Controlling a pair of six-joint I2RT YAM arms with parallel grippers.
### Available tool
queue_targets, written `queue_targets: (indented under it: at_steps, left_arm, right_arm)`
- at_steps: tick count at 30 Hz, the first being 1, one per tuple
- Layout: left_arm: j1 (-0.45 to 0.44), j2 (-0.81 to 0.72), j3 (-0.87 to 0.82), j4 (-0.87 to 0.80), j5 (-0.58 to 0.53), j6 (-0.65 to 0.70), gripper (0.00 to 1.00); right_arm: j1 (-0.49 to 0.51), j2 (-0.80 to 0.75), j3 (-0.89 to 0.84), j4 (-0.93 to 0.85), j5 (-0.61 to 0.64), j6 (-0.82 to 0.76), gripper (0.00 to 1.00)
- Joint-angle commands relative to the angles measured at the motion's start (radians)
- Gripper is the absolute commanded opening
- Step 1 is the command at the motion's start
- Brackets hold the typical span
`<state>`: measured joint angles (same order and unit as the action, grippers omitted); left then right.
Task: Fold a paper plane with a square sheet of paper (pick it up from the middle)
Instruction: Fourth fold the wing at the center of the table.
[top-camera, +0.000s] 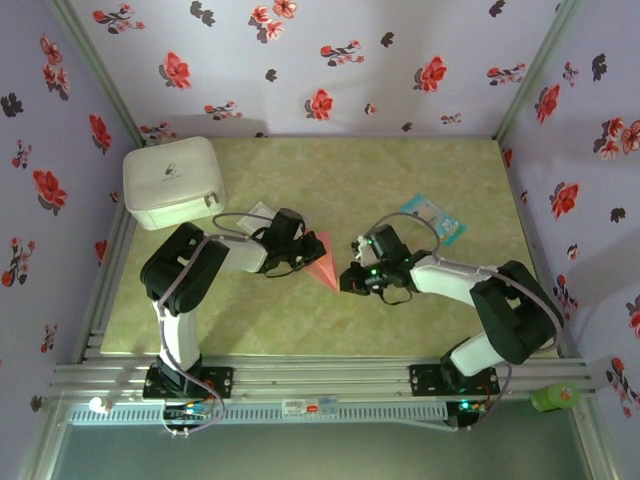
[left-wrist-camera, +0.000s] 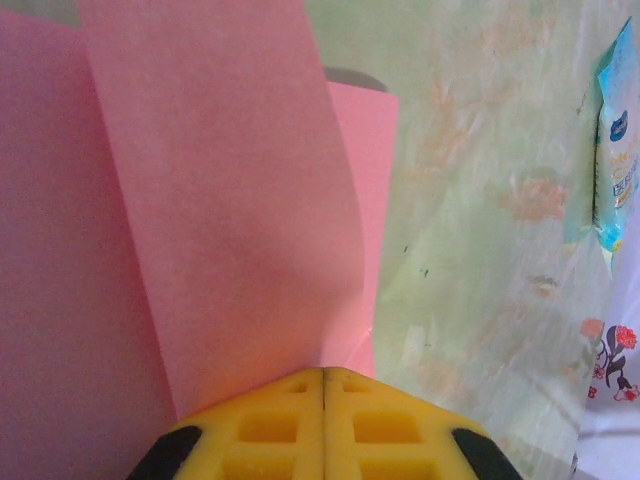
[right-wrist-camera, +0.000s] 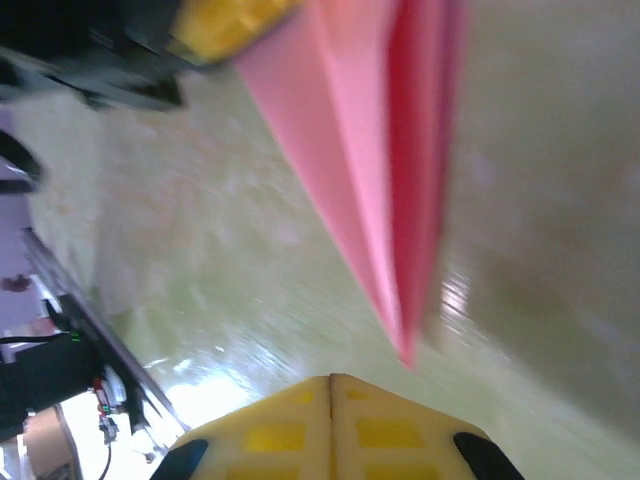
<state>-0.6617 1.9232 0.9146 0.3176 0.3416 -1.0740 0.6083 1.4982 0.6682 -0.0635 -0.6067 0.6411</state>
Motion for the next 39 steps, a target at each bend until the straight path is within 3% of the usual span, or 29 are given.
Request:
queue_targets:
  at_steps: [1, 6, 12, 31, 39]
  left_arm:
    - [0.009, 0.032, -0.017, -0.064, -0.042, 0.009, 0.07]
    - [0.007, 0.037, -0.020, -0.059, -0.043, 0.008, 0.07]
    - [0.005, 0.035, -0.024, -0.054, -0.041, 0.007, 0.07]
    - [0.006, -0.020, 0.022, -0.096, -0.038, 0.049, 0.10]
    - [0.002, -0.108, 0.022, -0.107, -0.022, 0.076, 0.18]
  right_arm:
    - [-0.004, 0.074, 0.081, 0.042, -0.036, 0.042, 0.07]
    - [-0.001, 0.206, 0.157, 0.153, -0.010, 0.156, 0.07]
    - [-0.001, 0.288, 0.216, 0.124, 0.035, 0.173, 0.07]
    - [-0.040, 0.329, 0.079, 0.118, 0.072, 0.163, 0.05]
    - [-0.050, 0.325, 0.090, 0.050, 0.084, 0.090, 0.04]
